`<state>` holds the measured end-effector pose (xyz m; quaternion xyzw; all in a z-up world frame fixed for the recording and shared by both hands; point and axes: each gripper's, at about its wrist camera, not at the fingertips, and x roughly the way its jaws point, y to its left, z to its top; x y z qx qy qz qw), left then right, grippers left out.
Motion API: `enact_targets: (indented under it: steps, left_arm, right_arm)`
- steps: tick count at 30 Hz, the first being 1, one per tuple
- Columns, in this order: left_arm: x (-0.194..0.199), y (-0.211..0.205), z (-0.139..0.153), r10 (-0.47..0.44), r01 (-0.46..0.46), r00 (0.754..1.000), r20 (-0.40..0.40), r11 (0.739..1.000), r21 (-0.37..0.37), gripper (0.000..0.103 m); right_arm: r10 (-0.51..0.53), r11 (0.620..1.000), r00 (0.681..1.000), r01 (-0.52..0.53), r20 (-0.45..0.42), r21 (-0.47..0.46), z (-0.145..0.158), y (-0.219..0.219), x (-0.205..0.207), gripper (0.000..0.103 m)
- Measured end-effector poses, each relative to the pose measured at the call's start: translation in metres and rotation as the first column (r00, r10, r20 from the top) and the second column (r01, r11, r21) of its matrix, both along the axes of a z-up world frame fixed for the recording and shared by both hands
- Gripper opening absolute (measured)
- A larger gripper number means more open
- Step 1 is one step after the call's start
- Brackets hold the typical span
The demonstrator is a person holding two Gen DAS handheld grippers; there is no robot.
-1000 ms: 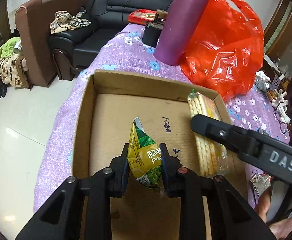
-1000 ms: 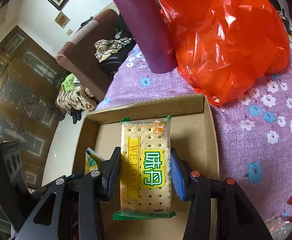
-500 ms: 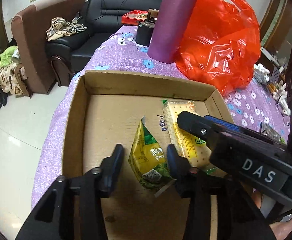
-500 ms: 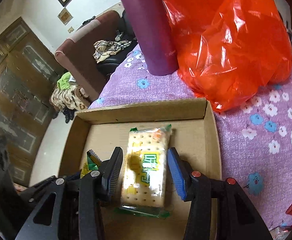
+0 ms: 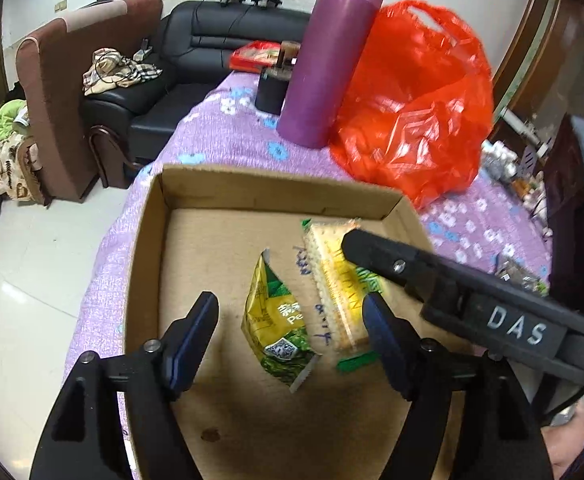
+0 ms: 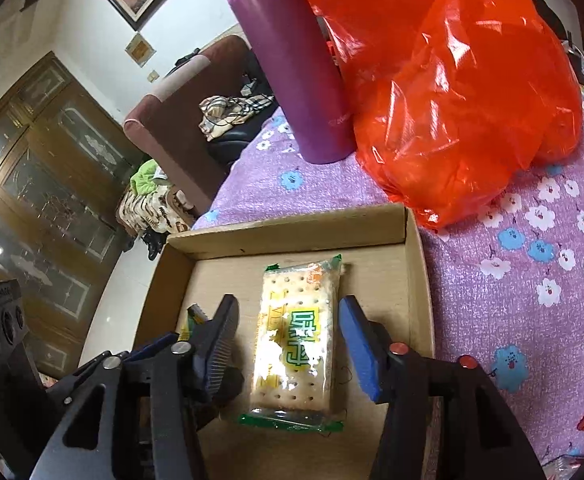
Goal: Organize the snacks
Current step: 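Open the right tool to drop the cracker pack while the left tool drops the peanut bag in the tray, then move both open tools back to the snack pile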
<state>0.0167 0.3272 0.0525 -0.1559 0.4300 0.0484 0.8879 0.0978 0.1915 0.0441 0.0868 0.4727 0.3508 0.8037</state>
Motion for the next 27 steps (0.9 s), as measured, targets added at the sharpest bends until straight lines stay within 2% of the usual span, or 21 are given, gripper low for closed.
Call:
enact_targets:
  steps: [4, 9, 14, 19, 27]
  left_arm:
    - [-0.007, 0.004, 0.01, 0.011, -0.01, 0.998, 0.058, 1.0, -0.022, 0.08]
    - [-0.014, 0.008, 0.021, 0.021, -0.014, 0.992, 0.122, 0.998, -0.055, 0.082]
    - [-0.024, 0.017, 0.033, 0.062, -0.051, 0.978, 0.199, 0.997, -0.061, 0.082]
    - [-0.034, 0.018, 0.045, 0.071, -0.059, 0.96, 0.27, 0.997, -0.052, 0.083]
    - [-0.051, -0.009, 0.068, 0.005, -0.008, 0.963, 0.268, 1.0, 0.008, 0.084]
  right_arm:
    - [-0.011, 0.999, 1.0, 0.01, 0.017, 0.031, 0.01, -0.009, -0.006, 0.067]
    - [-0.035, 0.996, 0.998, 0.031, 0.057, 0.084, 0.039, -0.024, -0.016, 0.073]
    - [-0.042, 0.992, 0.994, 0.029, 0.102, 0.121, 0.068, -0.043, -0.036, 0.073]
    - [-0.034, 0.99, 0.993, 0.017, 0.116, 0.143, 0.08, -0.072, -0.063, 0.076]
    - [-0.008, 0.994, 0.991, -0.006, 0.134, 0.108, 0.079, -0.145, -0.105, 0.076]
